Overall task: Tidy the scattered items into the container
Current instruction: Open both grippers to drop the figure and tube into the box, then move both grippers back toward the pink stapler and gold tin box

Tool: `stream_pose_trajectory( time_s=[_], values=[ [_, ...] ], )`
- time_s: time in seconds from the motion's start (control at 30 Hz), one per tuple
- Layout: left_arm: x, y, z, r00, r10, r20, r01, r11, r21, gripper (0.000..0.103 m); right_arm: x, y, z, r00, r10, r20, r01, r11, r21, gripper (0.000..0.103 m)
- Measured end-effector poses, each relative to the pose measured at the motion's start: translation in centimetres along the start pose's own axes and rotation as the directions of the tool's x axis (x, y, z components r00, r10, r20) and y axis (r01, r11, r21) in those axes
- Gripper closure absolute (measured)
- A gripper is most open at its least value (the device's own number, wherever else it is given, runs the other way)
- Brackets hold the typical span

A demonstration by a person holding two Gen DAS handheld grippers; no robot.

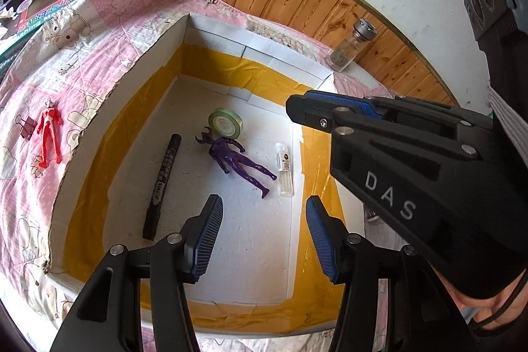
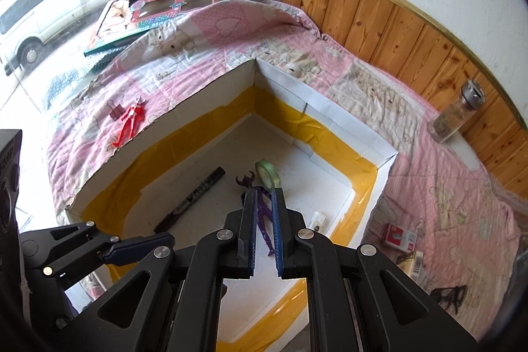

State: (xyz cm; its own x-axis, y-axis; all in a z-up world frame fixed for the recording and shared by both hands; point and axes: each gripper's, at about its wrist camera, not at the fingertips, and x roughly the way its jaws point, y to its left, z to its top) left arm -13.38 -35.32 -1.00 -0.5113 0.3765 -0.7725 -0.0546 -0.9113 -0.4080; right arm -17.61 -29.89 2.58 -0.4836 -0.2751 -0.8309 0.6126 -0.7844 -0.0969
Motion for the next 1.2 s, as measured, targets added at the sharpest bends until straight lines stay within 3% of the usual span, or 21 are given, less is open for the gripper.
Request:
stream_pose_trajectory(
  time_s=[0.13,0.23,0.47,0.77,1.2],
  values=[
    [-0.7,-0.1,-0.4,1.000,0.000,0.008,0.000,1.000,0.002,0.049,-1.3,-0.6,-0.4,0.998,0.051,0.028,-0.053,0.996,0.065,0.093],
    [-1.1,-0.3,-0.6,1.000,-0.001,0.010,0.001,1.000,0.008,0.049,-2.3,-0.9,-0.9,0.999,0.029,0.041,-0.033,0.996,0.086,0.093],
    [-2.0,-1.7,-1.2,1.000,-0.012,0.021,0.012,0.999,0.039,0.049,-4.1,-1.5,-2.4,0.993,-0.113,0.040,0.110,0.992,0.070,0.093],
    [-2.8,-3.4,-2.2,1.000,-0.017,0.025,0.015,0.997,0.075,0.049,-5.1,-2.3,-4.9,0.958,-0.286,0.029,0.284,0.957,0.056,0.093],
    [-3.7,-6.8,-3.8,1.000,-0.014,0.026,0.010,0.990,0.144,0.049,-7.7,-4.5,-8.8,0.946,-0.324,0.014,0.319,0.936,0.146,0.093]
  ],
)
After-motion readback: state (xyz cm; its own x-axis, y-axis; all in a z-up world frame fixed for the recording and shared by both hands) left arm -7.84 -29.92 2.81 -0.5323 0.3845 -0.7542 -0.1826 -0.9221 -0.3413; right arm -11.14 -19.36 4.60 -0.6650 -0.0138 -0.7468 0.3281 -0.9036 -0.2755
